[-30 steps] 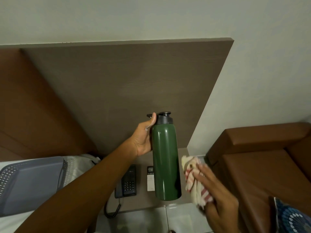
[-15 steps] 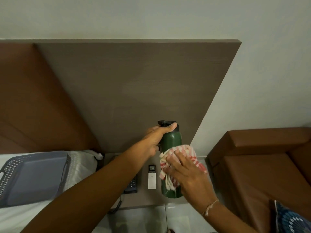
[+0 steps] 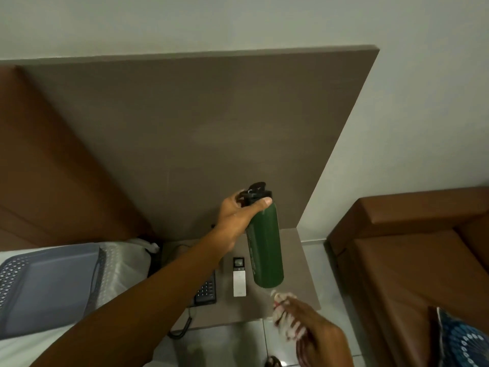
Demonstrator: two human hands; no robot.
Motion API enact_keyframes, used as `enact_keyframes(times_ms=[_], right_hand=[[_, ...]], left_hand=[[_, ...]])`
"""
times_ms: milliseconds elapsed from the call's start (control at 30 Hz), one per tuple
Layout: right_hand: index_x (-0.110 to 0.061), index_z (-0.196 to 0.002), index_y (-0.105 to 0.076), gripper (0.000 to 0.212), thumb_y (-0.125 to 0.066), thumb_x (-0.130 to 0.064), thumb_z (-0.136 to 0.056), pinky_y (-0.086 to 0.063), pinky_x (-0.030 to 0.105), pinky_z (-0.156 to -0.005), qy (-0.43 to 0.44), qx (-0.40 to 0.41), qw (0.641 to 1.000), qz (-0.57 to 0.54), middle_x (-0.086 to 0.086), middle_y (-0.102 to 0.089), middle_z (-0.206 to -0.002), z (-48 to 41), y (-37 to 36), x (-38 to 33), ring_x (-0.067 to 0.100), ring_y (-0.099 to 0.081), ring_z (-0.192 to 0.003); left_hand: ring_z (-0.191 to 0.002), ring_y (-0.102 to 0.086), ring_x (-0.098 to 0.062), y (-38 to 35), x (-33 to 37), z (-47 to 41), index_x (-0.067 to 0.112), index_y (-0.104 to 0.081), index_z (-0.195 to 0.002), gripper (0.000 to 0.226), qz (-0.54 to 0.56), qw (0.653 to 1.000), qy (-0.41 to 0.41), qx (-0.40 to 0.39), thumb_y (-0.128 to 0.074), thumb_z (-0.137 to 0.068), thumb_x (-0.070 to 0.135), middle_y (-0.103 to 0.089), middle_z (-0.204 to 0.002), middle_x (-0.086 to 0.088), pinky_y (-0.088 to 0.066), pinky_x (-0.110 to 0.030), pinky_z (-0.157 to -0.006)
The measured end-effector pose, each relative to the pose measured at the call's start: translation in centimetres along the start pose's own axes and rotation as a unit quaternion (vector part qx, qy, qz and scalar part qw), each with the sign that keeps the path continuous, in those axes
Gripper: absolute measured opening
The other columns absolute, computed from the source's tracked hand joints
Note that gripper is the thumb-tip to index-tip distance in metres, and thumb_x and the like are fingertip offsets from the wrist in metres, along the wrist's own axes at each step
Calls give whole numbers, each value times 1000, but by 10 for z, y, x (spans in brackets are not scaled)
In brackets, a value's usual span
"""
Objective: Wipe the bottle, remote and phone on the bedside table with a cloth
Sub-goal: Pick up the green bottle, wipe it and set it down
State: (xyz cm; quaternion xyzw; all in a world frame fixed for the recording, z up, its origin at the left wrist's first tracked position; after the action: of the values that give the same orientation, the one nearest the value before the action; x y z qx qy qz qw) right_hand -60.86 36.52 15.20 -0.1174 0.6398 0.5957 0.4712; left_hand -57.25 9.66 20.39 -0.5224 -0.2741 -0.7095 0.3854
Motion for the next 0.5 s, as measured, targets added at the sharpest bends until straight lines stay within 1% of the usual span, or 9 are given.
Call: enact_keyframes(times_ms=[33, 100, 133, 200, 233, 300, 333, 400, 500], right_hand=[[-44, -101, -68, 43, -57, -6, -86, -43, 1, -75, 2, 87, 996, -15, -27, -66, -108, -3, 20, 11, 9, -69, -94], [-42, -98, -71, 28, -62, -19, -87, -44, 2, -77, -92, 189, 973, -99, -28, -70, -97, -11, 35, 47, 1, -68, -93], [-39, -92, -72, 19, -64, -23, -87, -43, 1, -78, -136, 223, 955, -137, -24, -72, -93, -17, 41, 62, 1, -67, -95], [-33, -89, -68, 26, -67, -8, -85, -42, -4, -72, -228, 274, 901, -246, -5, -73, -94, -27, 33, 108, 11, -66, -93], [-24, -92, -70, 26, -67, 0, -83, -44, -2, -68, -262, 279, 872, -304, 2, -73, -93, -30, 25, 133, 11, -65, -89], [-10, -99, -73, 22, -67, 2, -82, -53, 11, -69, -316, 274, 827, -375, -1, -76, -89, -37, 6, 175, 11, -65, -86], [-12, -102, -74, 22, -69, -2, -82, -55, 21, -73, -332, 276, 811, -395, -4, -77, -86, -39, -3, 191, 15, -67, -87], [-16, -98, -75, 16, -70, -12, -83, -54, 36, -79, -366, 282, 777, -428, 0, -78, -88, -42, -22, 221, 25, -69, -90], [-16, -98, -74, 15, -68, -15, -84, -53, 43, -84, -379, 281, 746, -470, 8, -76, -100, -56, -46, 251, 31, -69, -95]], left_hand=[[-92, -75, -18, 0, -8, -1, 21, -72, -104, 50, -21, 1000, -11, 1, -90, -61, 40, -79, -98, 0, -59, -30, -75], [-95, -73, -16, -5, -38, -13, 20, -71, -108, 53, -70, 997, -27, 12, -91, -62, 35, -77, -100, 3, -57, -27, -80], [-95, -71, -10, -10, -57, -21, 22, -69, -112, 56, -96, 995, -36, 15, -92, -62, 33, -75, -101, 8, -56, -21, -80], [-97, -67, 2, -19, -98, -36, 29, -63, -115, 63, -143, 988, -50, 13, -94, -59, 34, -70, -103, 19, -52, -9, -78], [-97, -66, 5, -22, -116, -41, 32, -61, -114, 66, -159, 986, -54, 11, -94, -58, 36, -69, -103, 21, -50, -7, -78], [-98, -66, 3, -31, -156, -56, 33, -60, -115, 69, -188, 980, -64, 7, -94, -55, 40, -69, -104, 19, -50, -8, -82], [-98, -66, 3, -34, -176, -63, 32, -61, -116, 71, -195, 978, -68, 5, -93, -55, 42, -69, -105, 18, -50, -8, -84], [-94, -65, 10, -38, -212, -73, 31, -62, -117, 73, -198, 978, -69, 8, -91, -53, 49, -68, -103, 23, -48, -3, -80], [-94, -63, 17, -43, -259, -86, 36, -61, -116, 74, -205, 976, -70, 12, -86, -50, 58, -68, -97, 31, -46, 0, -77]])
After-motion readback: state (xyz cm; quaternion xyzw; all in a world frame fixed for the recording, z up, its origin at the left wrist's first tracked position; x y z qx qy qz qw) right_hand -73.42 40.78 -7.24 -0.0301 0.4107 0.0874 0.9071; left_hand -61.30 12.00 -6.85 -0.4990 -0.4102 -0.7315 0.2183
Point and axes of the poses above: each hand's wrist, its own z-axis away from the middle knuckle, its own y-axis out of the back of the hand, x = y × z, the point moved 9 cm from there along -z, towards the middle knuckle
